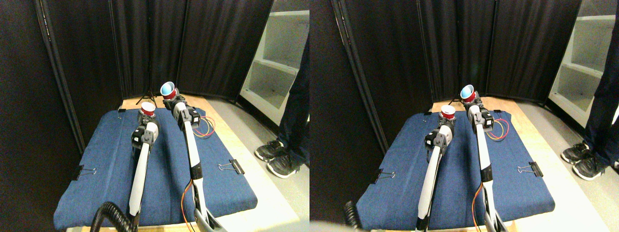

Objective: Pour (bimanual)

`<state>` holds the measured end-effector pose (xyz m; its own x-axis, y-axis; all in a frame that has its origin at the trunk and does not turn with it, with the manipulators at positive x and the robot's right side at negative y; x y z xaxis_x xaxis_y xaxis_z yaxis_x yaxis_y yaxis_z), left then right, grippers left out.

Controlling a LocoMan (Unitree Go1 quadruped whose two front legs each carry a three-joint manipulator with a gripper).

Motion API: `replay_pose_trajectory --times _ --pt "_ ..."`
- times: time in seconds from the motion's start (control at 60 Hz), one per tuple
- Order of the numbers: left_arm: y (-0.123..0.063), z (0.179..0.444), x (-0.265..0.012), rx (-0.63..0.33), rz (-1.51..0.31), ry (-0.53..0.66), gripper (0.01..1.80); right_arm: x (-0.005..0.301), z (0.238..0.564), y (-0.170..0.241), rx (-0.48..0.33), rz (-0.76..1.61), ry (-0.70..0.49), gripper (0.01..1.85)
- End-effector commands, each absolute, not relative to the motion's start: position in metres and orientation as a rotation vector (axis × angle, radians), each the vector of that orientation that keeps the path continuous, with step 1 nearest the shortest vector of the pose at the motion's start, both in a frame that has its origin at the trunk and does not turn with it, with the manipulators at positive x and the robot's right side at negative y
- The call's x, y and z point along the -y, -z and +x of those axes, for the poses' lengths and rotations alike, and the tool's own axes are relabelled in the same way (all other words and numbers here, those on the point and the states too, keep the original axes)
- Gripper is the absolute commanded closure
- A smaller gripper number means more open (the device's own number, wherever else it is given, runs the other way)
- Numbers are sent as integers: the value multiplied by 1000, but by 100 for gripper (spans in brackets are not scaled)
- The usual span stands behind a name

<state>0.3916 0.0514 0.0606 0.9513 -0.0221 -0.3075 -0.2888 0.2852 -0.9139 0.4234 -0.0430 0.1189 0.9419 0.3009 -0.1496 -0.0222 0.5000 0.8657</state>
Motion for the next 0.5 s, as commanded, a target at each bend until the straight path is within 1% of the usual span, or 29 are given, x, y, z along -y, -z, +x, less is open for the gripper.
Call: replay_pose_trajectory --times 0.017,0.1,0.167,0.3,0.467,0.5 --pt "-66 394 -46 -260 -1297 -170 148 34 426 -120 -287 991 -218 150" --pt "-68 394 -44 -270 -1303 -165 148 31 425 -118 -286 952 -201 150" --pt "-69 395 -44 -275 -1284 -167 148 30 426 -115 -292 946 -234 150" --pt "-67 395 -44 -276 -1272 -191 148 29 424 -114 -294 879 -238 148" --pt "-66 396 -43 -278 -1176 -176 148 28 423 -114 -299 822 -274 148" --pt "-66 396 -43 -279 -1129 -161 148 29 422 -114 -298 824 -275 148"
